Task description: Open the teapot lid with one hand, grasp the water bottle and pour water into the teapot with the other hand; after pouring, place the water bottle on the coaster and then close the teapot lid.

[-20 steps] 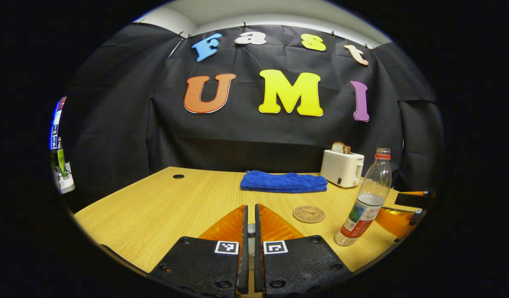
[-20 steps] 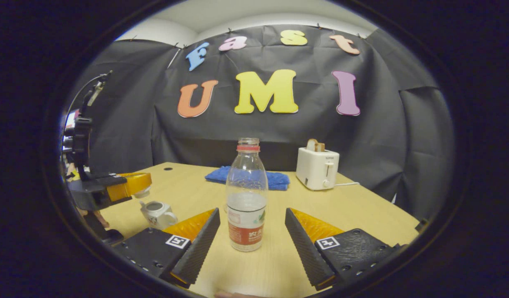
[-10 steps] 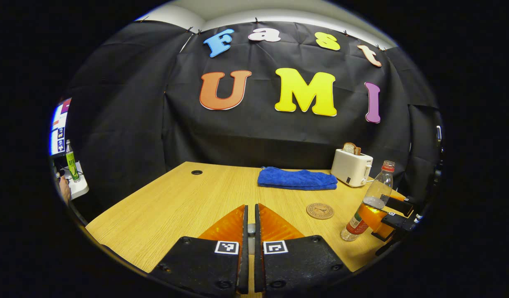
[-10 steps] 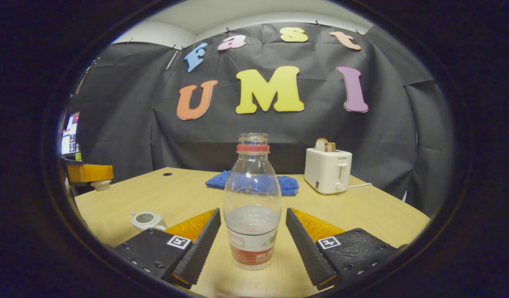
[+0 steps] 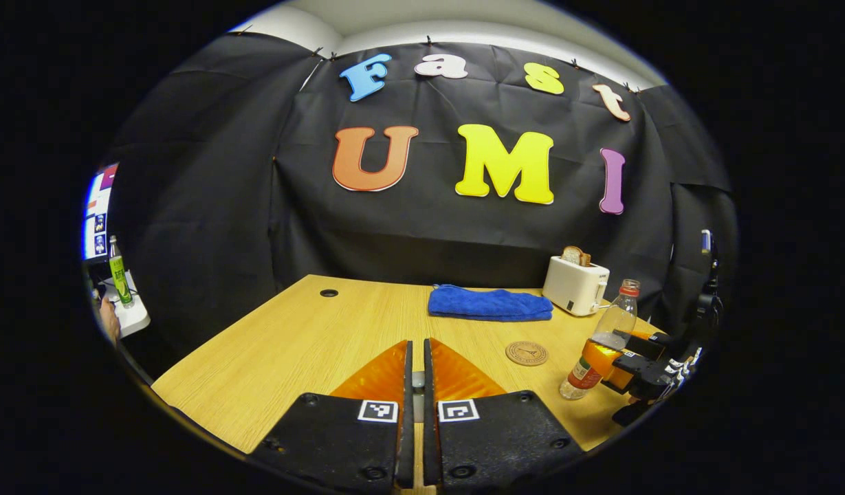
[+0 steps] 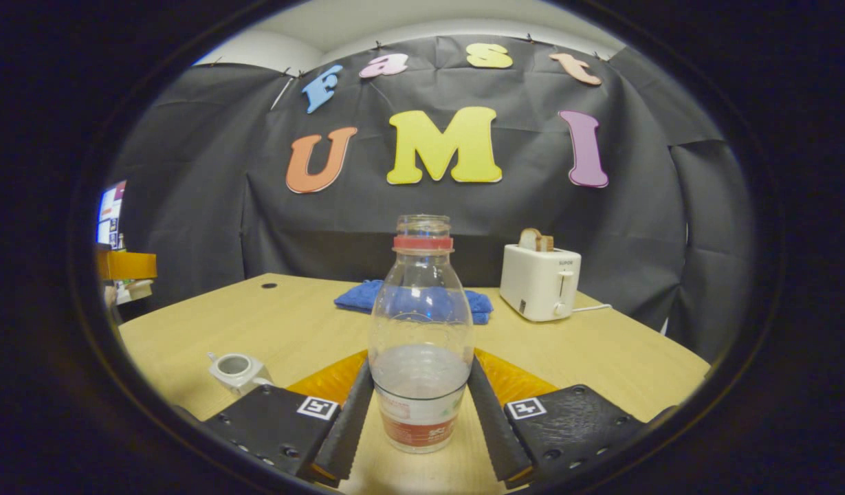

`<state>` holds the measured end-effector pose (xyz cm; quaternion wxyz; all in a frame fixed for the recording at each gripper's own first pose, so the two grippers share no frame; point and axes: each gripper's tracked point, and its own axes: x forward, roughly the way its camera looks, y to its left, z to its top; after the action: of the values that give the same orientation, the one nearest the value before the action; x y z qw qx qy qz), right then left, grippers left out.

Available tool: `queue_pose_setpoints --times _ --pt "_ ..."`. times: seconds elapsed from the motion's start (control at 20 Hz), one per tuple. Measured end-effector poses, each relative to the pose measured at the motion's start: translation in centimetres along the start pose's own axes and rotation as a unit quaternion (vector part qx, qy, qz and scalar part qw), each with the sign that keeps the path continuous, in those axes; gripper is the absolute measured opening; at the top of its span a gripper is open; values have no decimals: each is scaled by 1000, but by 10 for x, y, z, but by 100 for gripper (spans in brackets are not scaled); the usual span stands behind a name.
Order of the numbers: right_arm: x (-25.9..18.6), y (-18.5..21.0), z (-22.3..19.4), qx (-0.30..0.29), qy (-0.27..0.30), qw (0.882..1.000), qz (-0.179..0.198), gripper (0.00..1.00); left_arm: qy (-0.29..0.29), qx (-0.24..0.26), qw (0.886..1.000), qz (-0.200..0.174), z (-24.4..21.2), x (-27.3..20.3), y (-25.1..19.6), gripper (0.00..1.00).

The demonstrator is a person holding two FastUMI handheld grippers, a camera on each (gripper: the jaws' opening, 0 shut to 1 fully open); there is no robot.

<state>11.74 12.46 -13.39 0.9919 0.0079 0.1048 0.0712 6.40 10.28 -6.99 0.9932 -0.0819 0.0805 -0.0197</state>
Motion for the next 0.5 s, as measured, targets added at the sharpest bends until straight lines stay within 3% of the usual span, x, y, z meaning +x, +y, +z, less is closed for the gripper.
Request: queue_pose_setpoints --times 0.5 --pt "-10 -9 8 -53 15 998 -43 75 -24 20 999 9 30 -37 17 7"
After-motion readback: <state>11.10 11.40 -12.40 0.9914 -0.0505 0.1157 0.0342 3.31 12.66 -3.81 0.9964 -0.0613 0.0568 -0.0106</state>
